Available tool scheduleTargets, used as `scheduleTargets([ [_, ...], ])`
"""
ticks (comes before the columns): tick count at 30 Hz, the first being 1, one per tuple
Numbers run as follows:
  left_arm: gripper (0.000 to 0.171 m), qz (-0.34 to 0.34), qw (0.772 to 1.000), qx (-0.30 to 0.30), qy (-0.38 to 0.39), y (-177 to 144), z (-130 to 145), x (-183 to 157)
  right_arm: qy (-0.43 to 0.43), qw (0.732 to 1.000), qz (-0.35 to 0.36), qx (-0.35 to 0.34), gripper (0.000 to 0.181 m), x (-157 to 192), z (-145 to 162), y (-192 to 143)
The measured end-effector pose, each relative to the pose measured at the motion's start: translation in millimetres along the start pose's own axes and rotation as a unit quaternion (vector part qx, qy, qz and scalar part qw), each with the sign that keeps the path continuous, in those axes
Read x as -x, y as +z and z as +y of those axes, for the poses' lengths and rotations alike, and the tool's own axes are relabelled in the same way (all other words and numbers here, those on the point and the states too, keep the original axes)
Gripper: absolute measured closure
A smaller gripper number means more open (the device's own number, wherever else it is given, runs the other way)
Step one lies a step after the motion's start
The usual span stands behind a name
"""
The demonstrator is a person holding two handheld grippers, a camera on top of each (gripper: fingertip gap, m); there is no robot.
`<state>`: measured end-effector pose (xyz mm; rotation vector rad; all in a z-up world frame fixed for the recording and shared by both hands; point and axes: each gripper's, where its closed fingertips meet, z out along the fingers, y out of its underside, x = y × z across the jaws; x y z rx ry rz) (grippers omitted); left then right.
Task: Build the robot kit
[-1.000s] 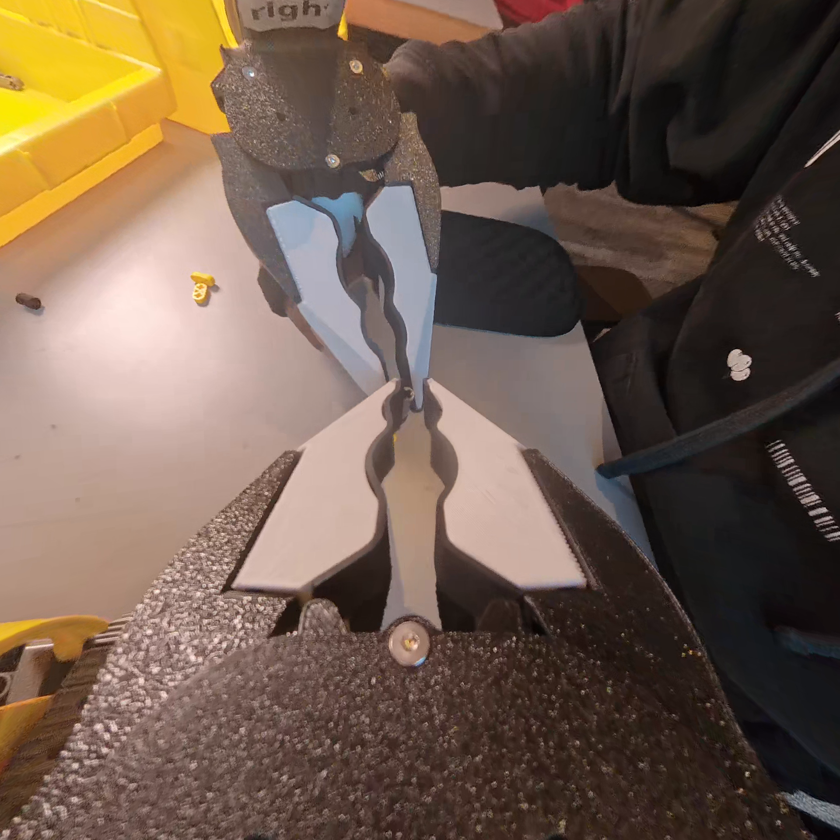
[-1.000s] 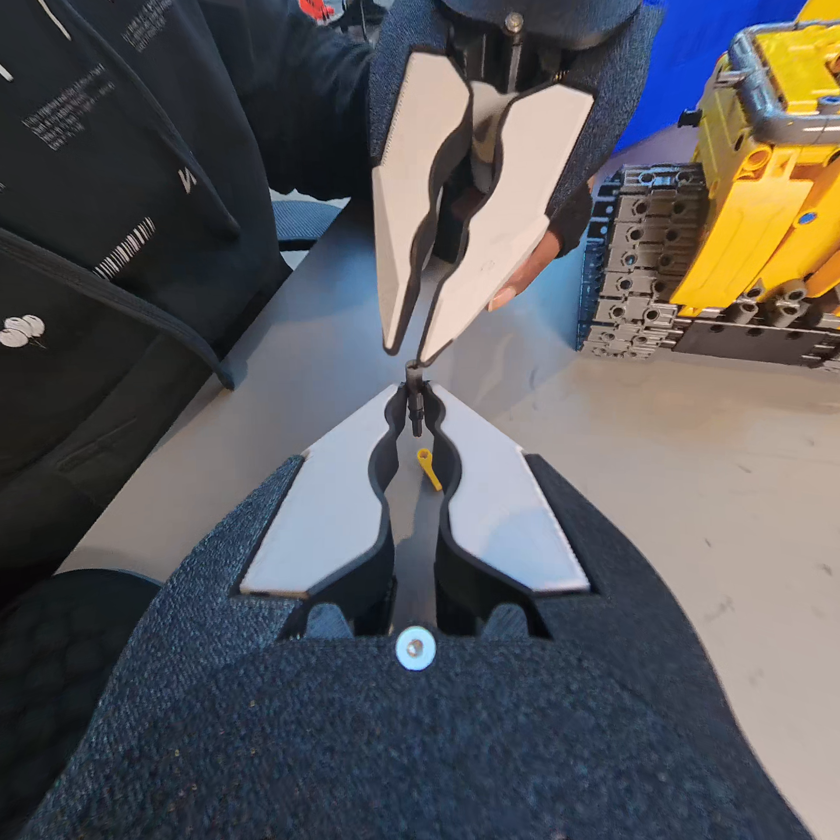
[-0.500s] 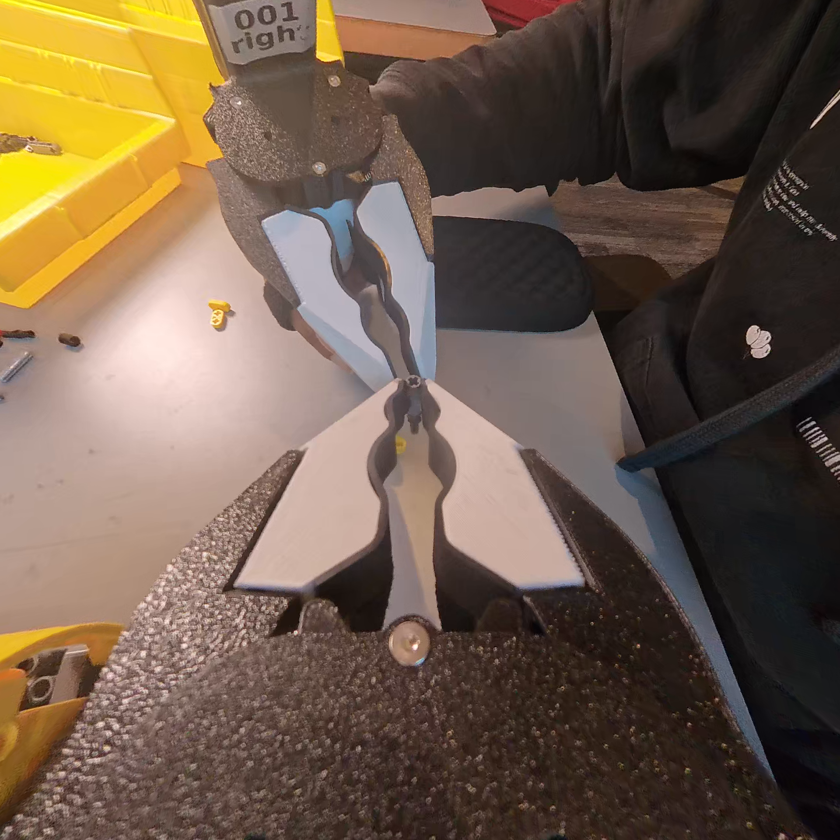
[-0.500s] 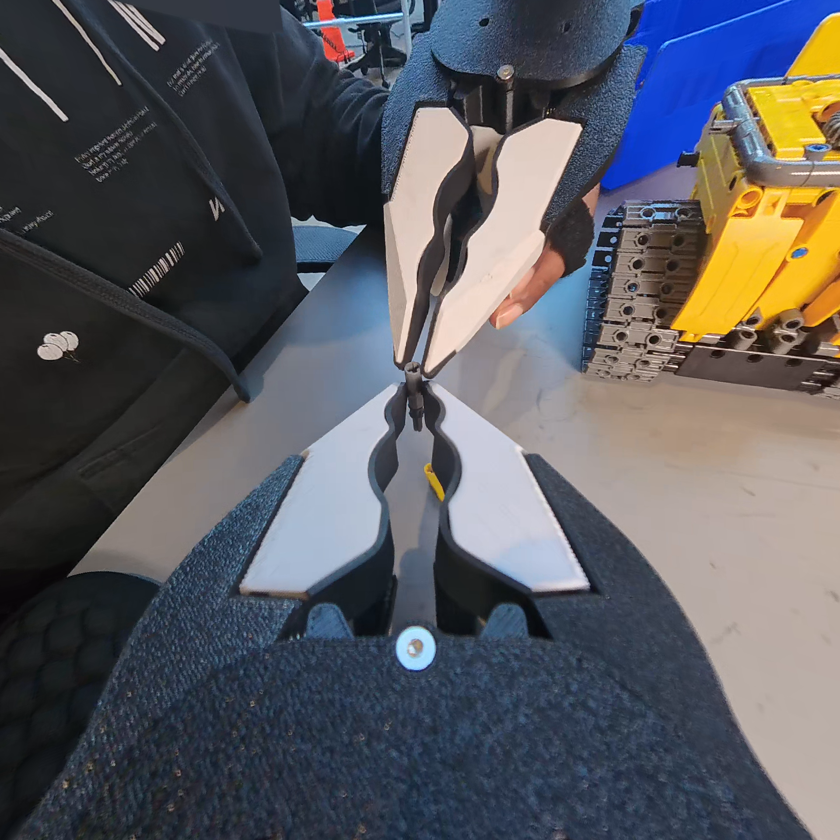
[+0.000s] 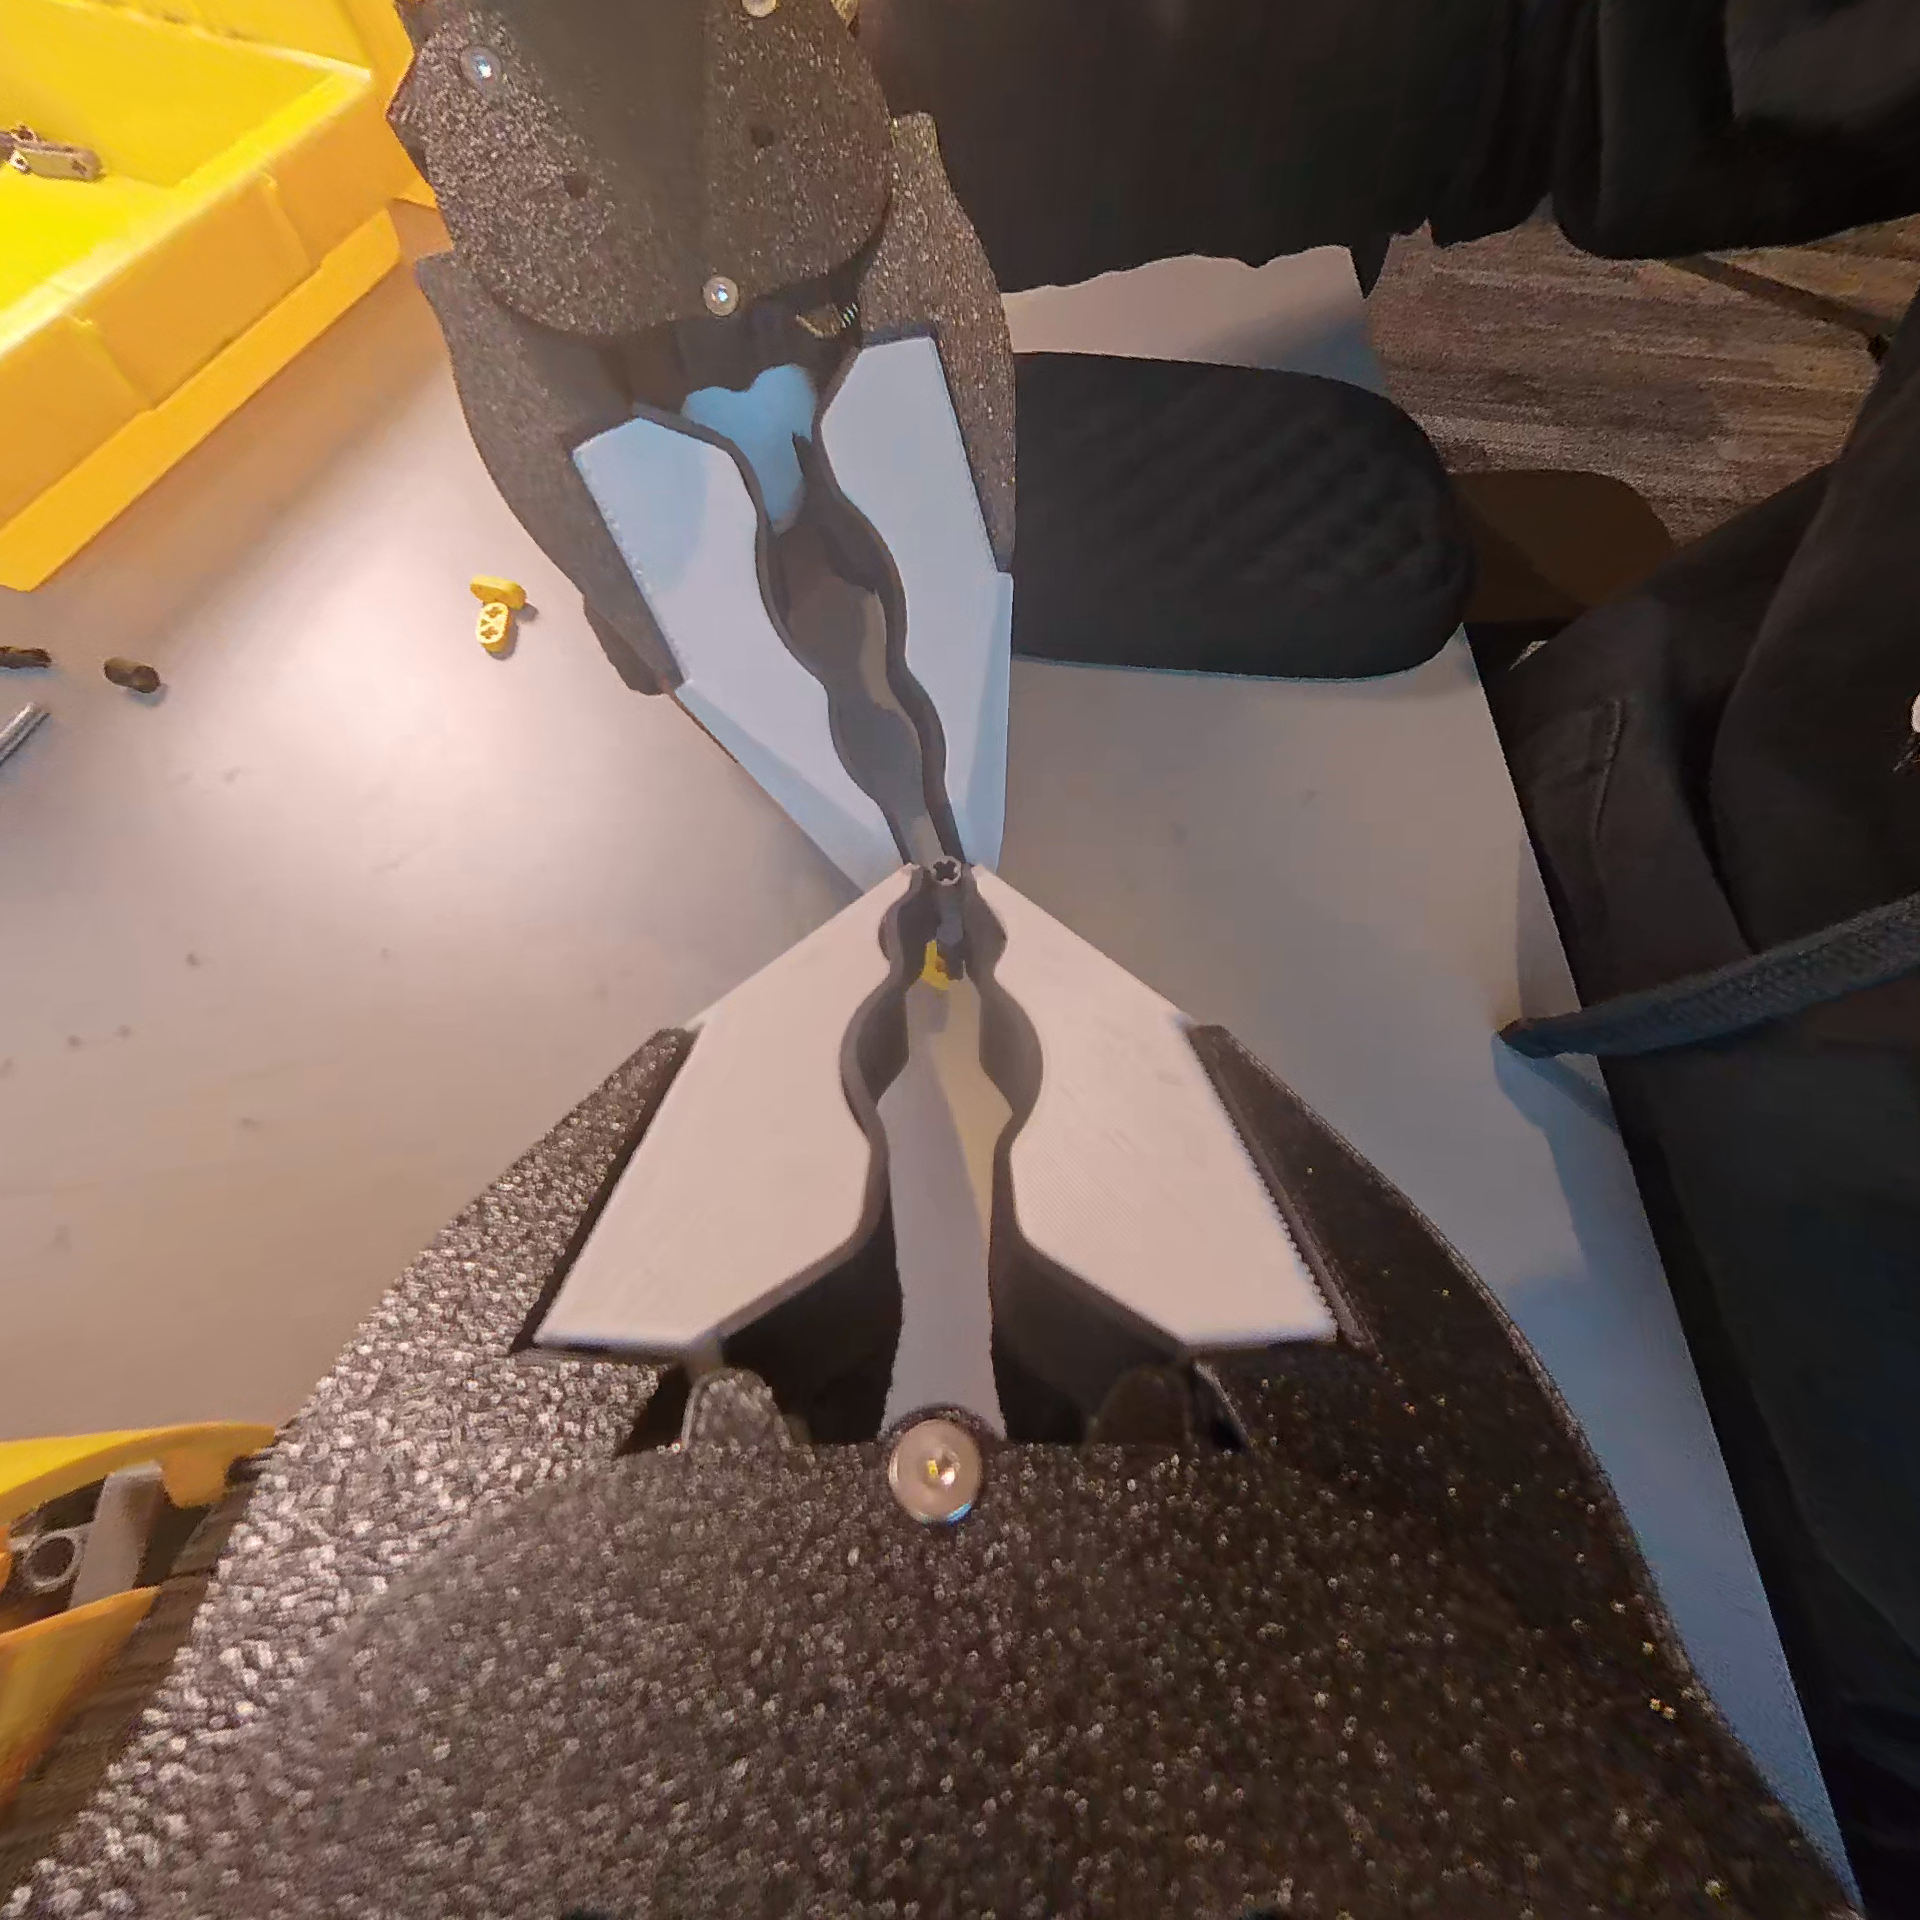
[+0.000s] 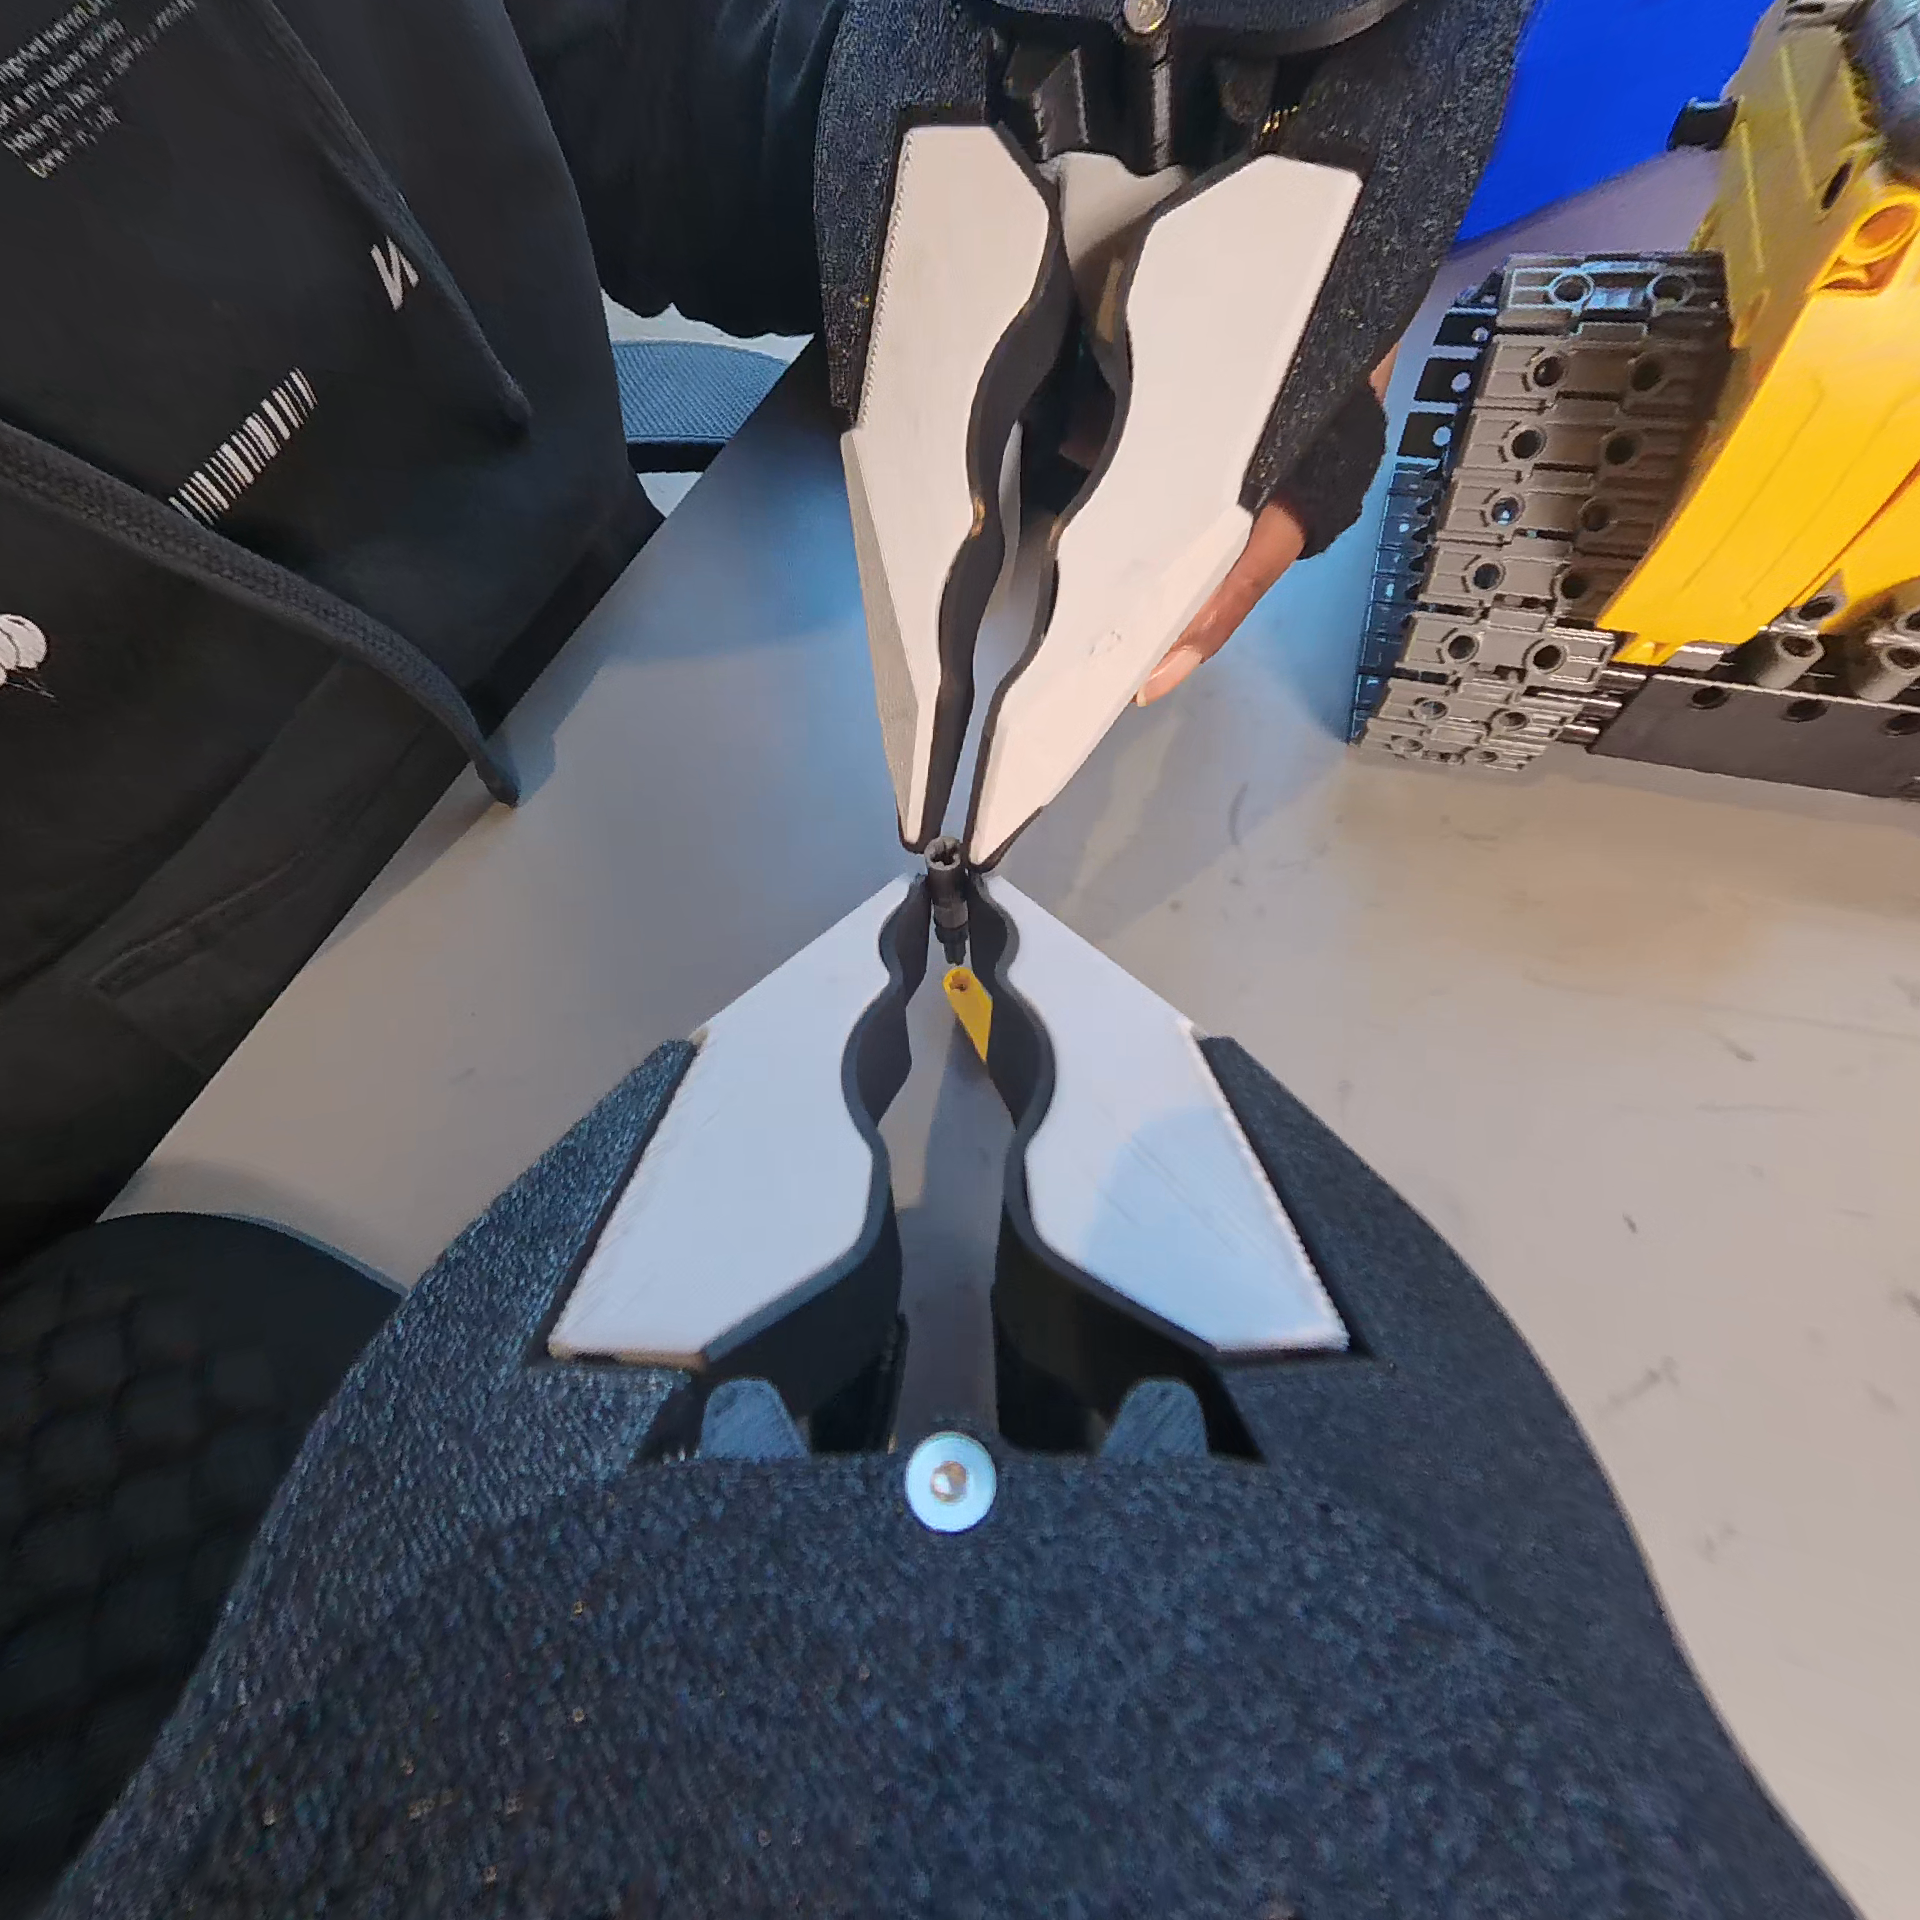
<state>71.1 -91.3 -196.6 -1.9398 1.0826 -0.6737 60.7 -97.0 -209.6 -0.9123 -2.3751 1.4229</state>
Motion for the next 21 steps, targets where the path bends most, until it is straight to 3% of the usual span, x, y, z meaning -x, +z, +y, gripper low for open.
scheduleTargets([
  [21,0.167,-0.01,1.0,0.016,0.014,3.4,5.0,0.8,-0.015,0.999,0.019,0.034,0.174,-1.0,6.2,1.3],
])
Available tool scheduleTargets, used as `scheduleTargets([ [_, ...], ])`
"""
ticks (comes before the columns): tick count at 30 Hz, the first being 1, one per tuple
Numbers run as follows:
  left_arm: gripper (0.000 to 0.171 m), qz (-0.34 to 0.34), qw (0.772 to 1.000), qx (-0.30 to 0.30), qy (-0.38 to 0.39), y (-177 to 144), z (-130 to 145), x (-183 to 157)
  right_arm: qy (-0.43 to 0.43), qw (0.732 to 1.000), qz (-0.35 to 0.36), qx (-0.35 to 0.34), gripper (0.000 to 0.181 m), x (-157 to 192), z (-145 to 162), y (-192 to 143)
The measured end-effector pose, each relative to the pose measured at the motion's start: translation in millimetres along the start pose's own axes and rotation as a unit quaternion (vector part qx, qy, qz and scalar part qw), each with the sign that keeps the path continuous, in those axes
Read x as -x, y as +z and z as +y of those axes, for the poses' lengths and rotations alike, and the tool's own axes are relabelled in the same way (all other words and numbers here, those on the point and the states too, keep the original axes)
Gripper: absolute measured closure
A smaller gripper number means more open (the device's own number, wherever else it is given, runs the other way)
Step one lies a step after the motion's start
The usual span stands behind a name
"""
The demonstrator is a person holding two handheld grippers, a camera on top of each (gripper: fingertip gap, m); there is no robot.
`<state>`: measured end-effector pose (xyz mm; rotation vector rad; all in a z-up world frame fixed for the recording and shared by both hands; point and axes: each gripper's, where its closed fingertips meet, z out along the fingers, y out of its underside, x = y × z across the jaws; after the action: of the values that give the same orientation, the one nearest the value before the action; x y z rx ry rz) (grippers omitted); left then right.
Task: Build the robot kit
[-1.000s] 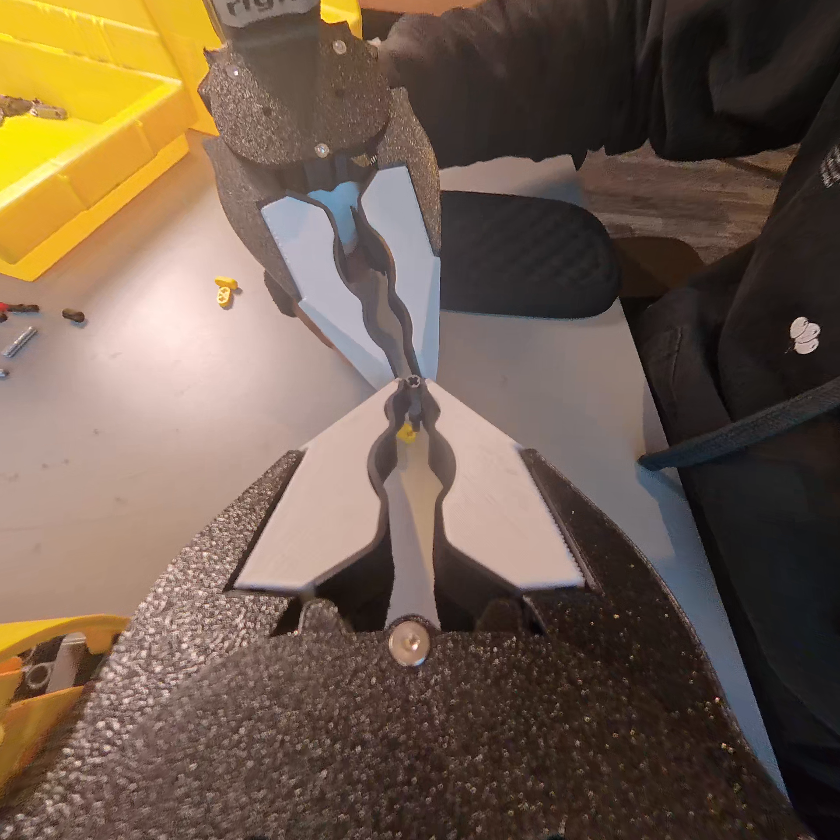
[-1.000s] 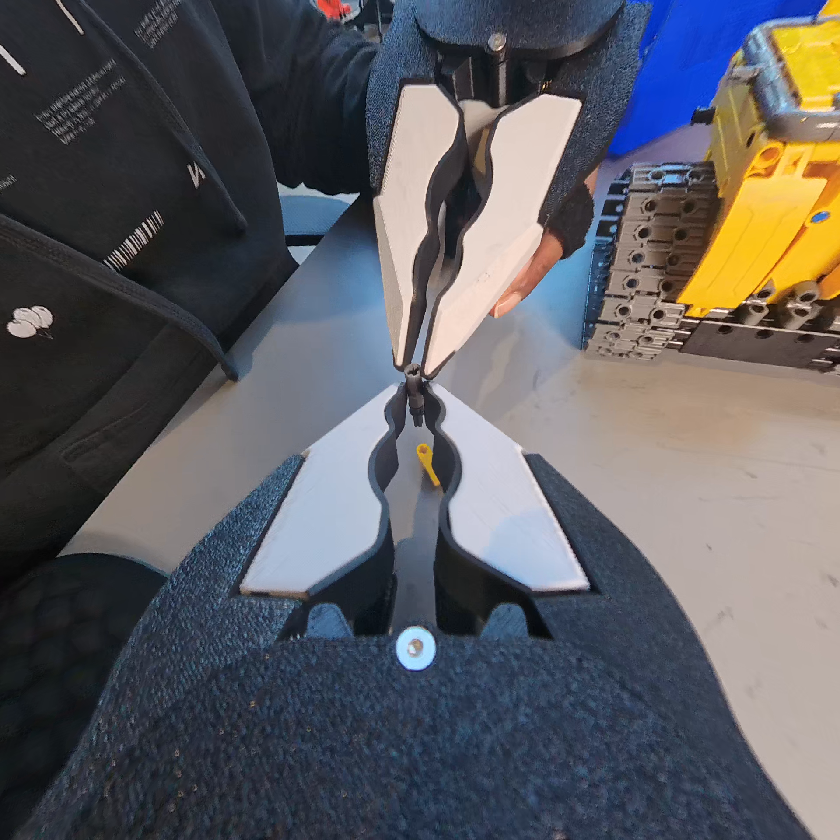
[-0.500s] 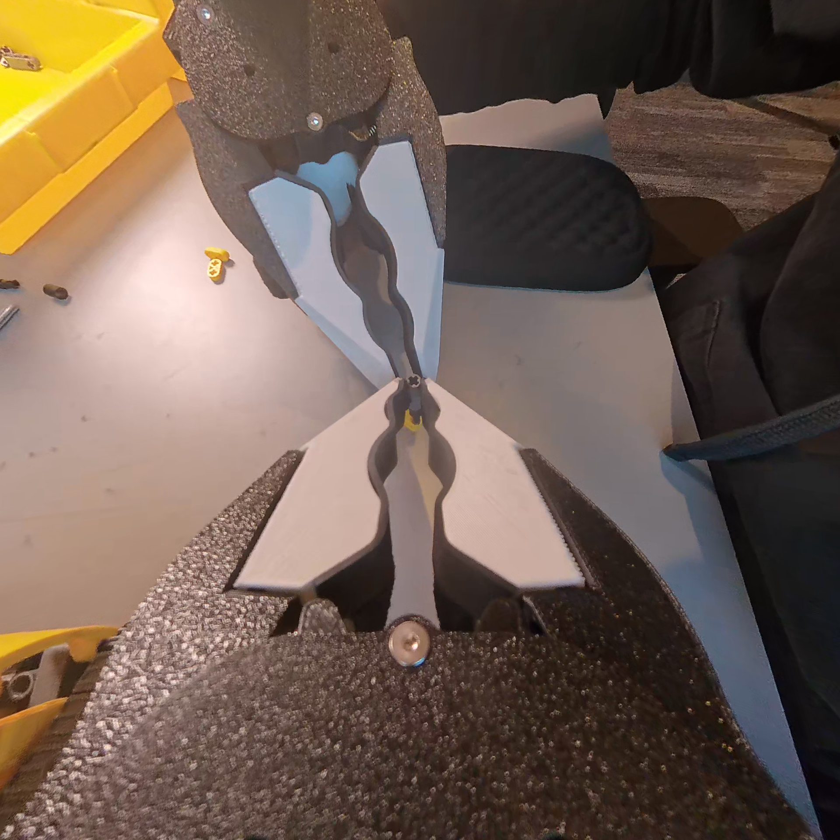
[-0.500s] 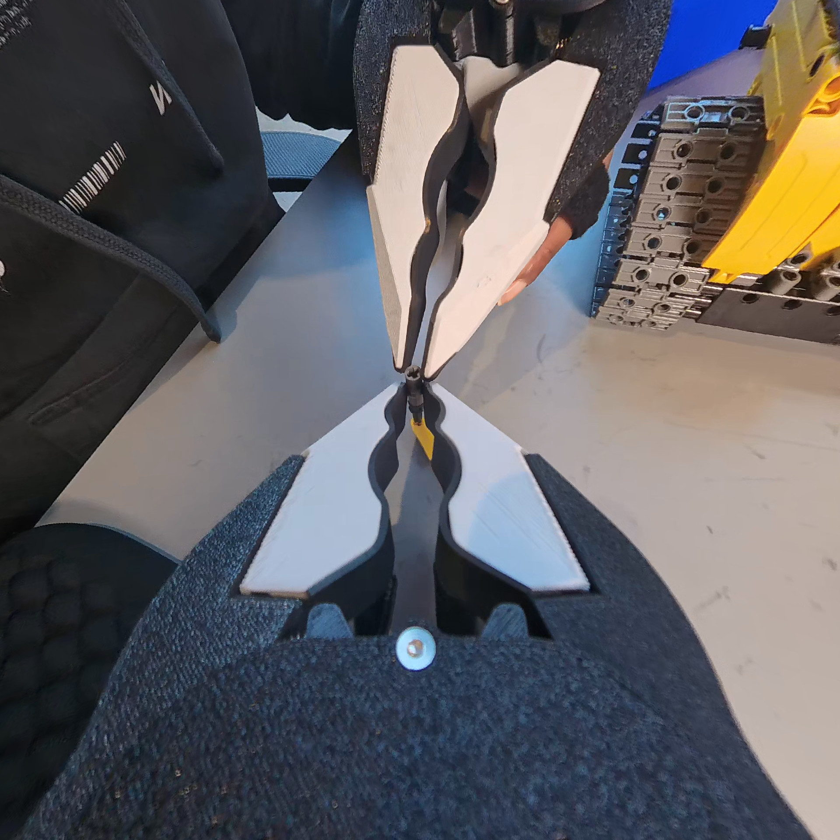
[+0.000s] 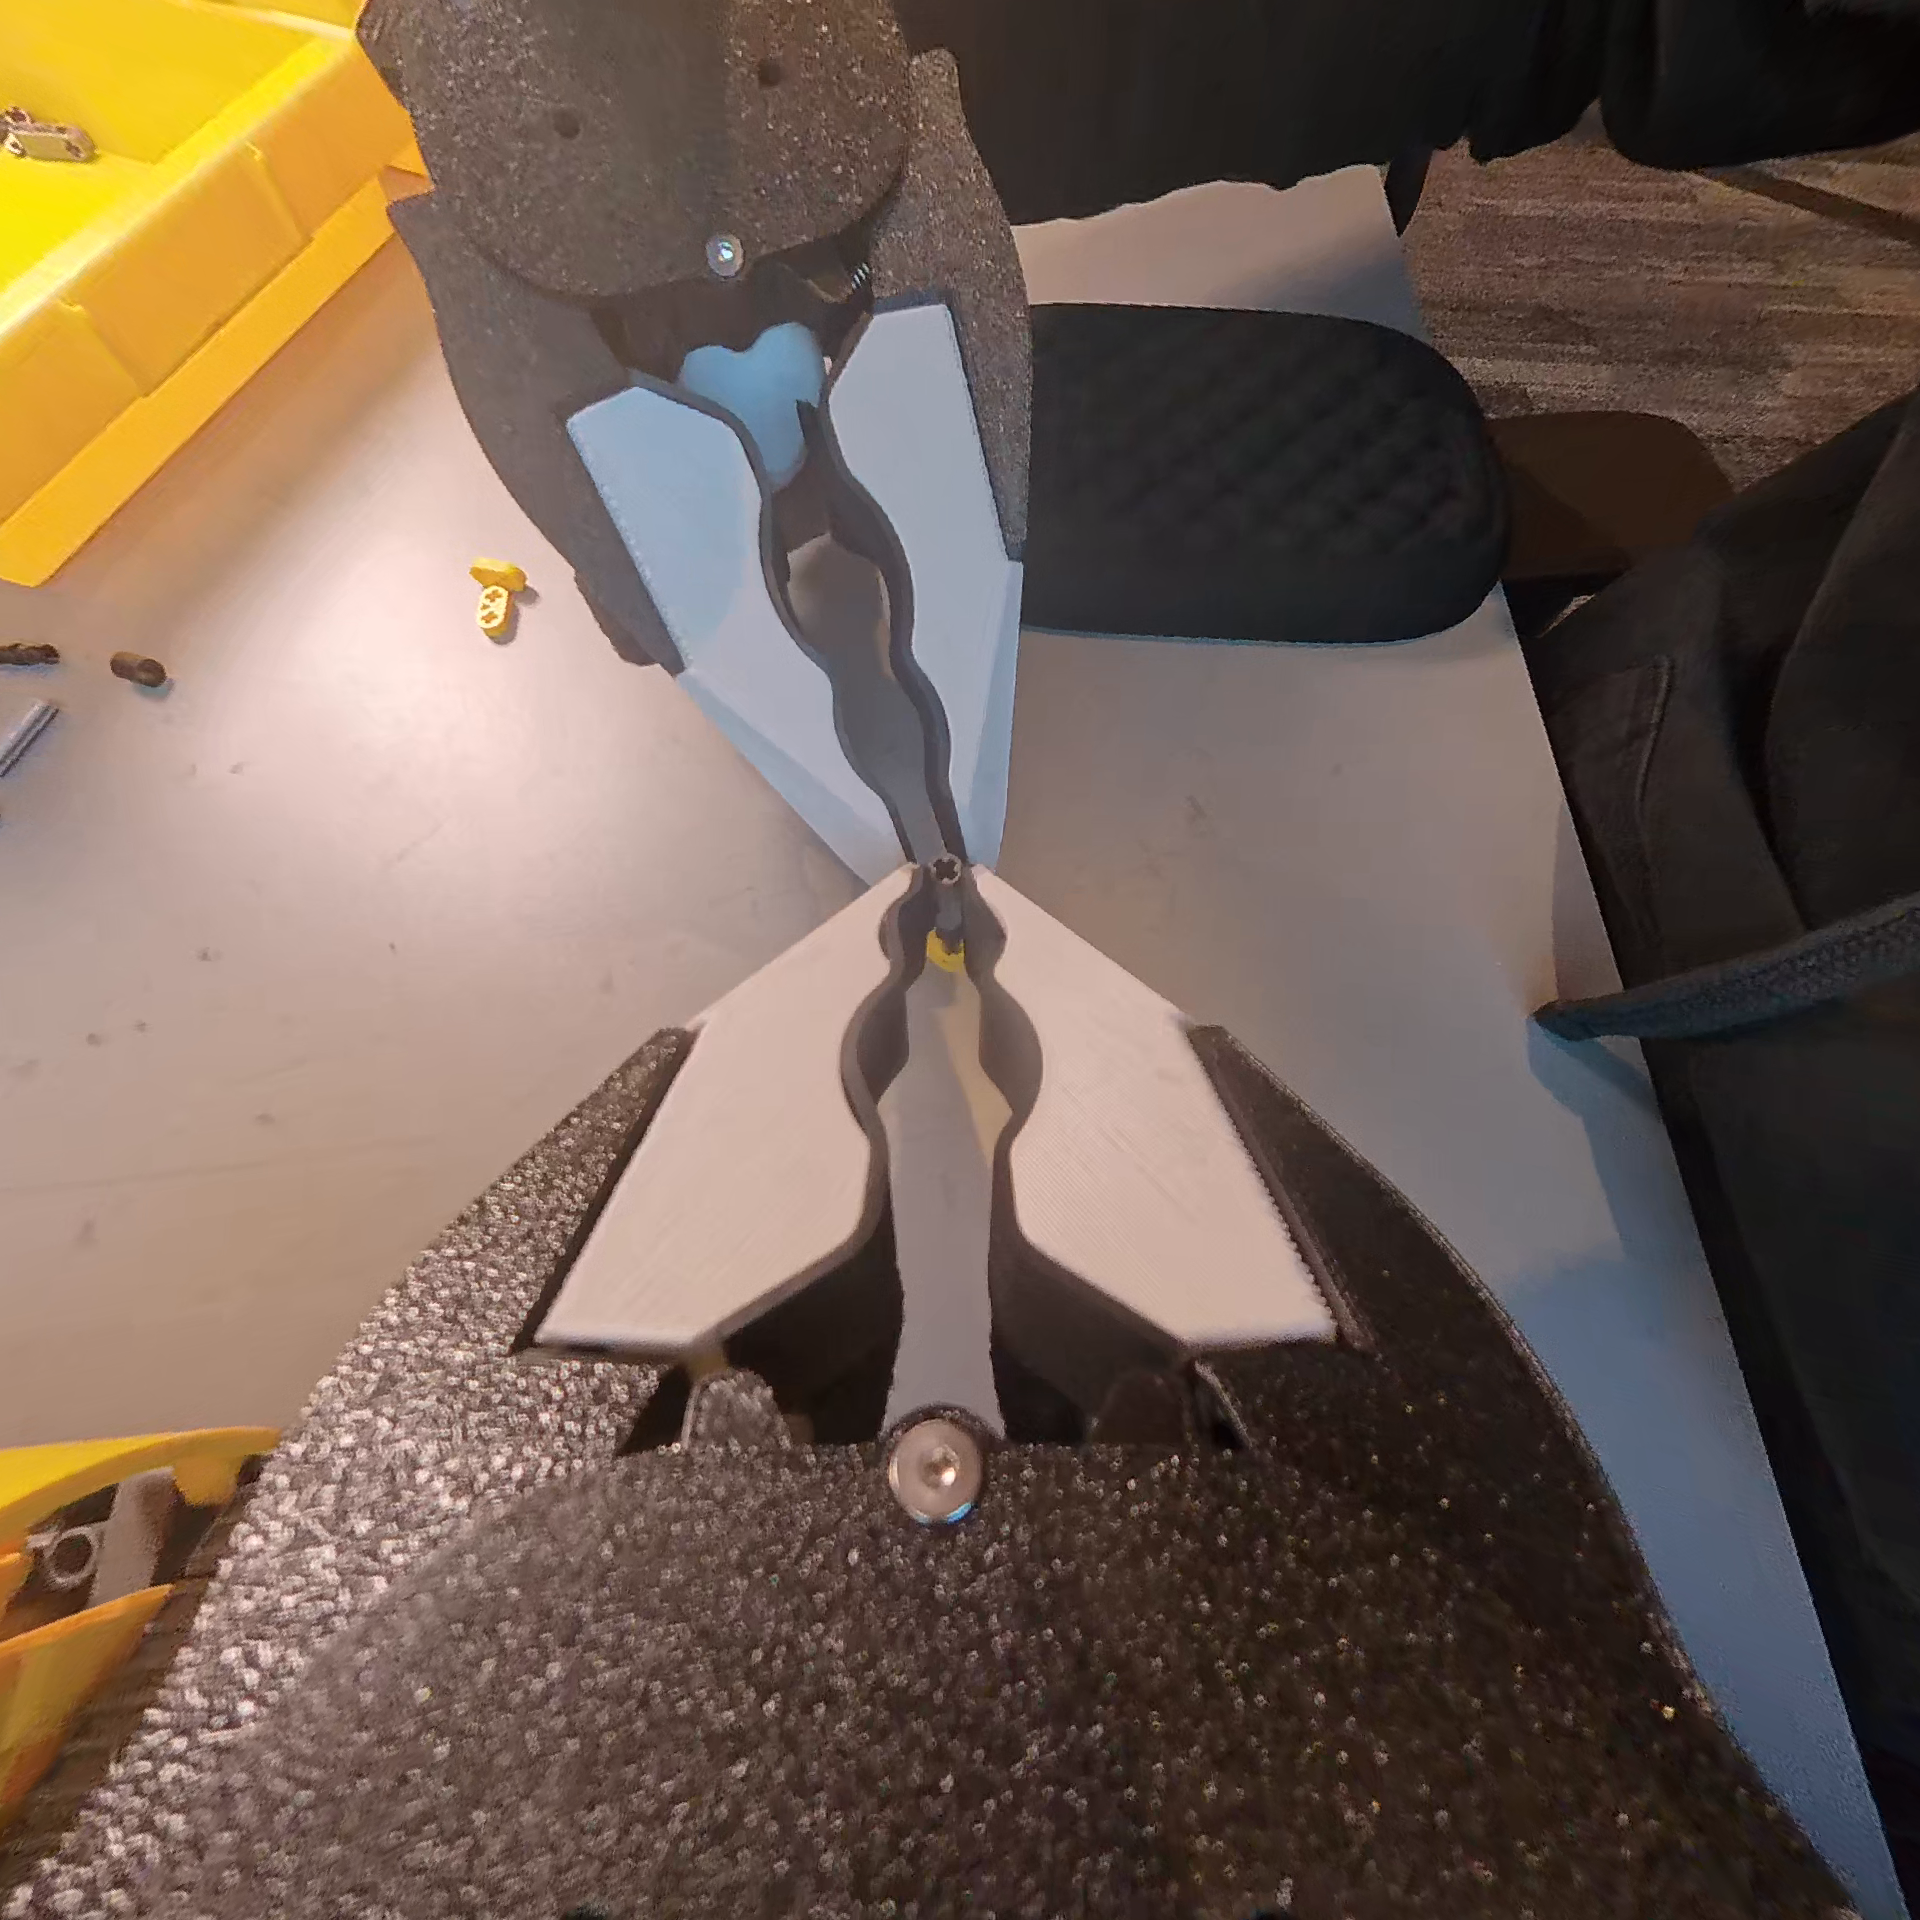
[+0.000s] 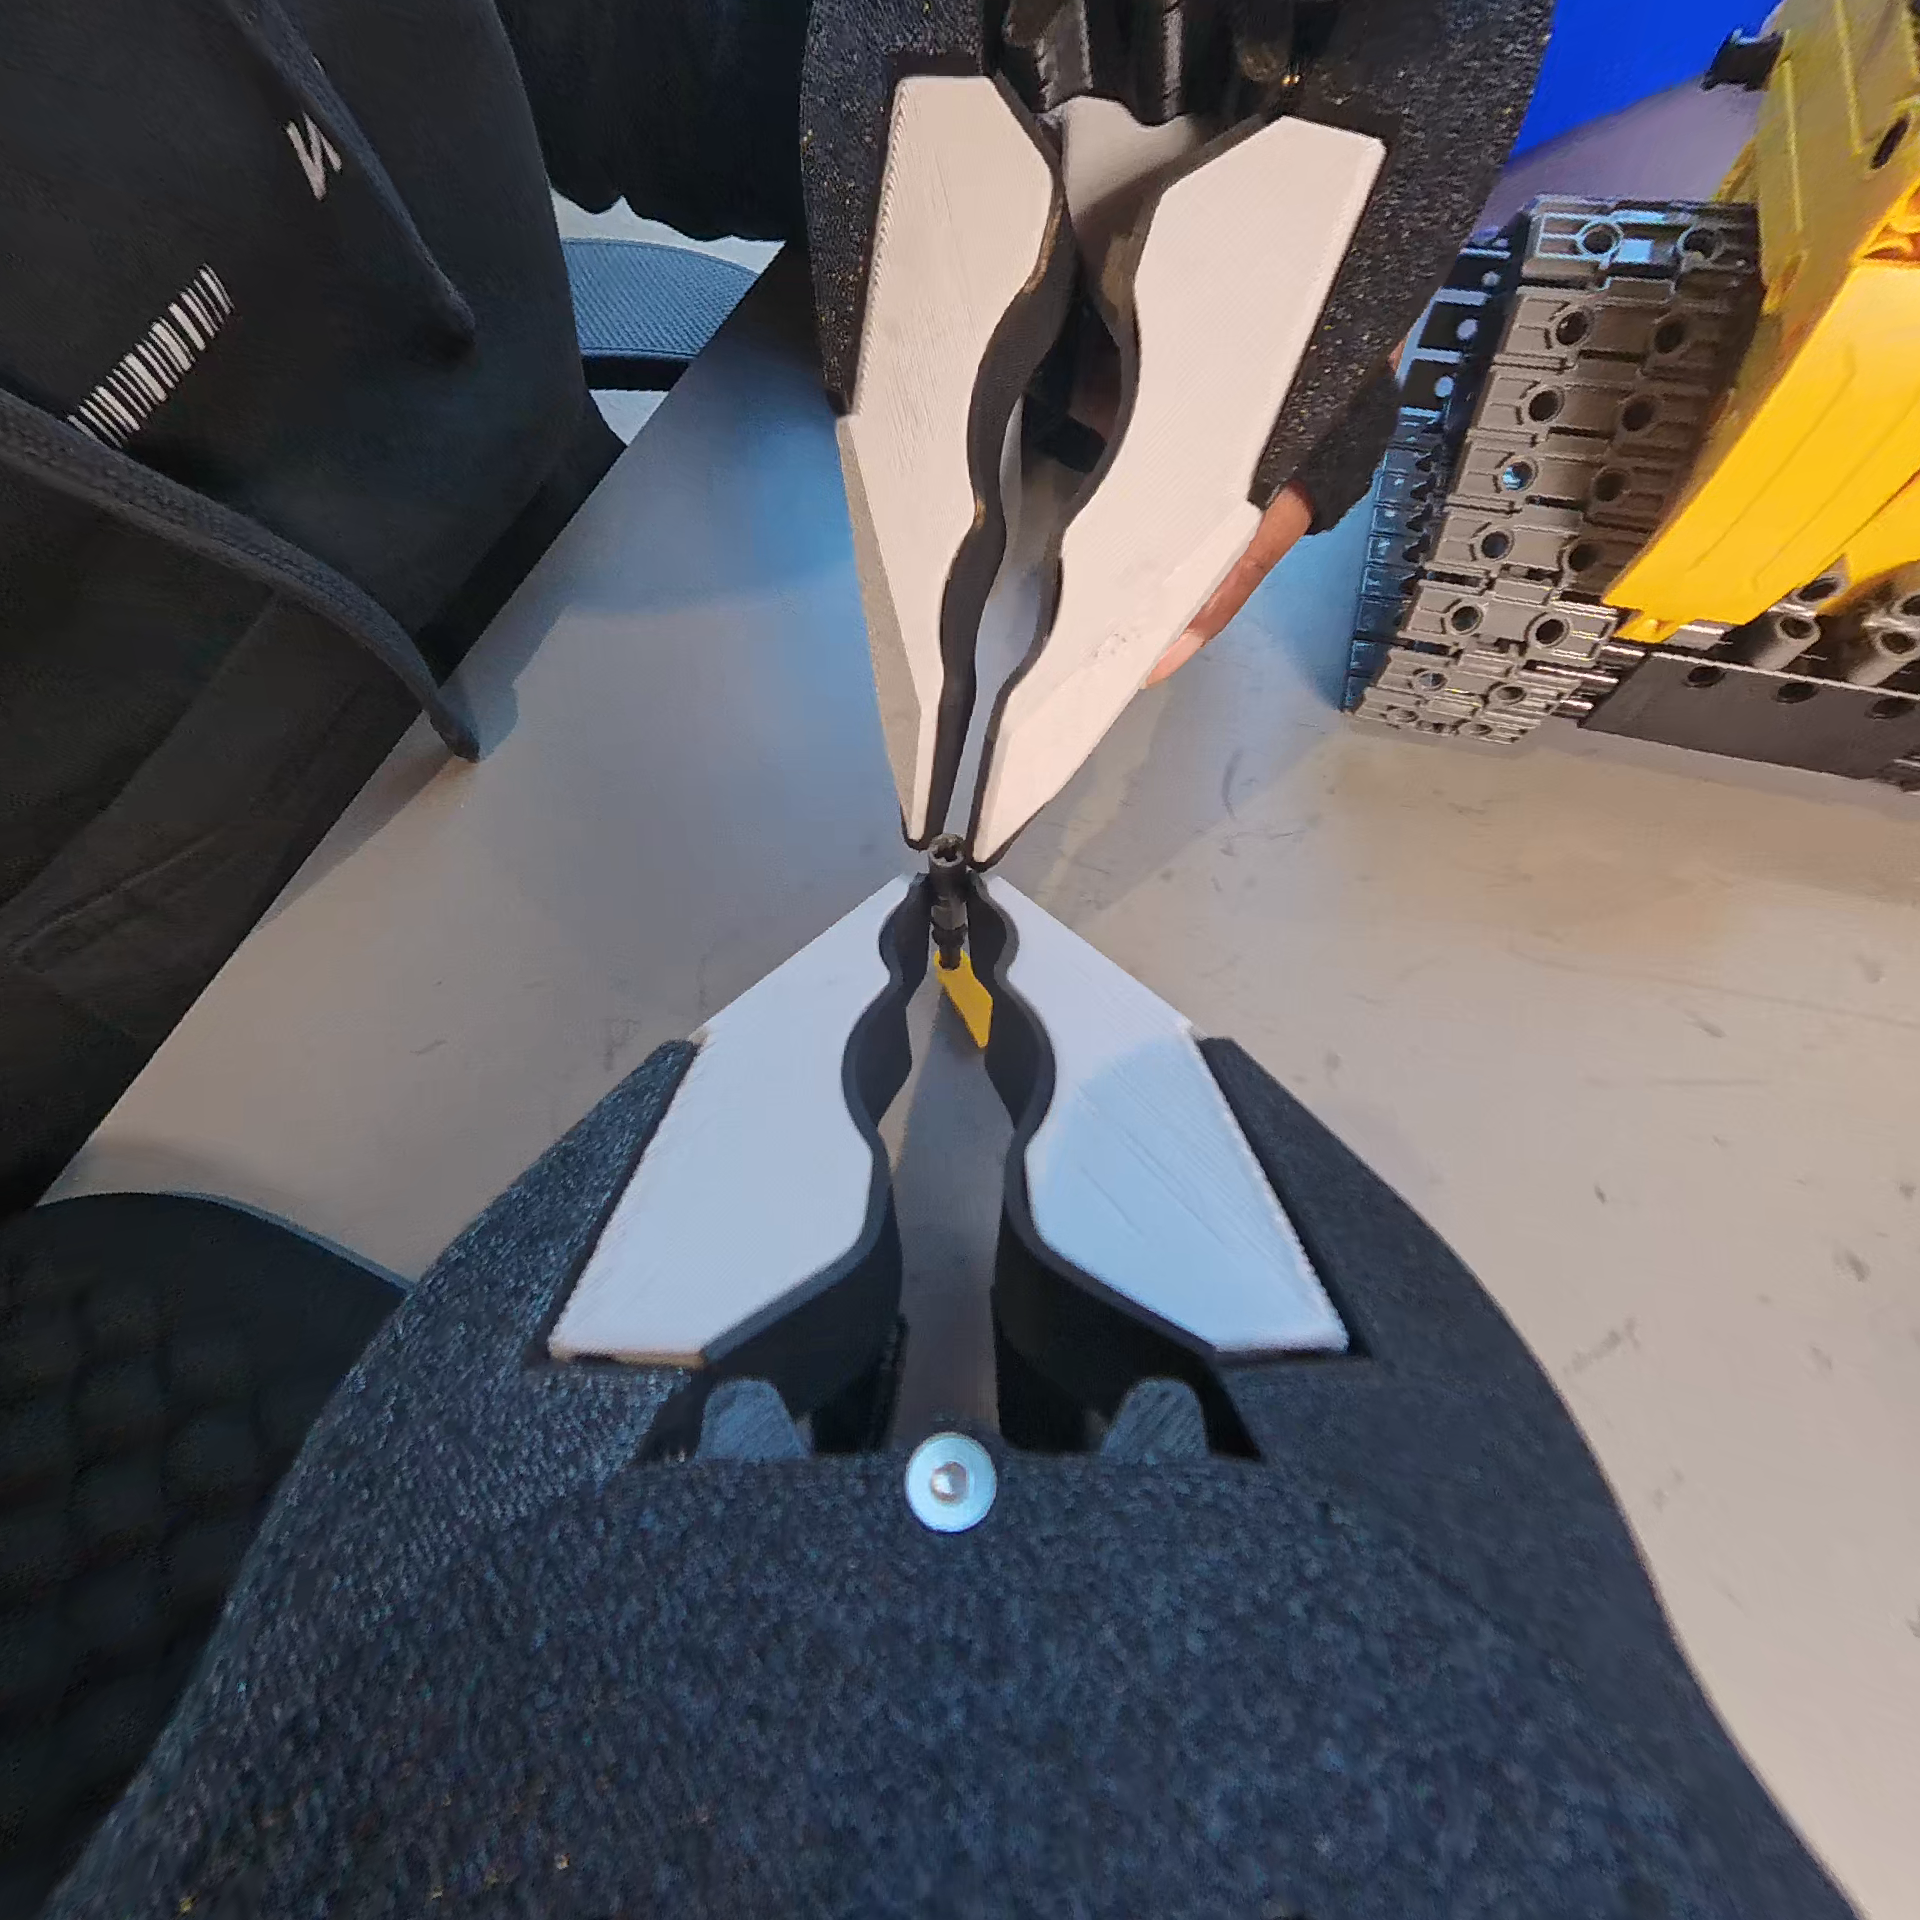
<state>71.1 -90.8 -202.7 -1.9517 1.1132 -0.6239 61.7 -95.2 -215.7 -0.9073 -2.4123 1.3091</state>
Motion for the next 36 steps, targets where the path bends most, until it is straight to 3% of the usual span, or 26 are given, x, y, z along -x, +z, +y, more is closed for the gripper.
scheduleTargets([
  [22,0.168,-0.002,1.0,0.01,0.028,5,5,-1,0.03,0.999,0.026,-0.002,0.174,1,6,2],
  [24,0.167,0.004,0.999,0.01,0.03,3,6,-3,0.043,0.999,0.022,0.01,0.154,1,12,0],
  [25,0.167,0.002,0.999,0.01,0.032,1,7,-2,0.048,0.999,0.019,0.013,0.153,2,14,-2],
  [30,0.167,0.005,0.998,0.042,0.045,-7,24,1,0.037,0.995,0.048,0.076,0.157,-6,30,2],
  [36,0.163,0.014,0.995,0.084,0.048,-6,43,-2,0.032,0.992,0.023,0.119,0.168,0,30,5],
])
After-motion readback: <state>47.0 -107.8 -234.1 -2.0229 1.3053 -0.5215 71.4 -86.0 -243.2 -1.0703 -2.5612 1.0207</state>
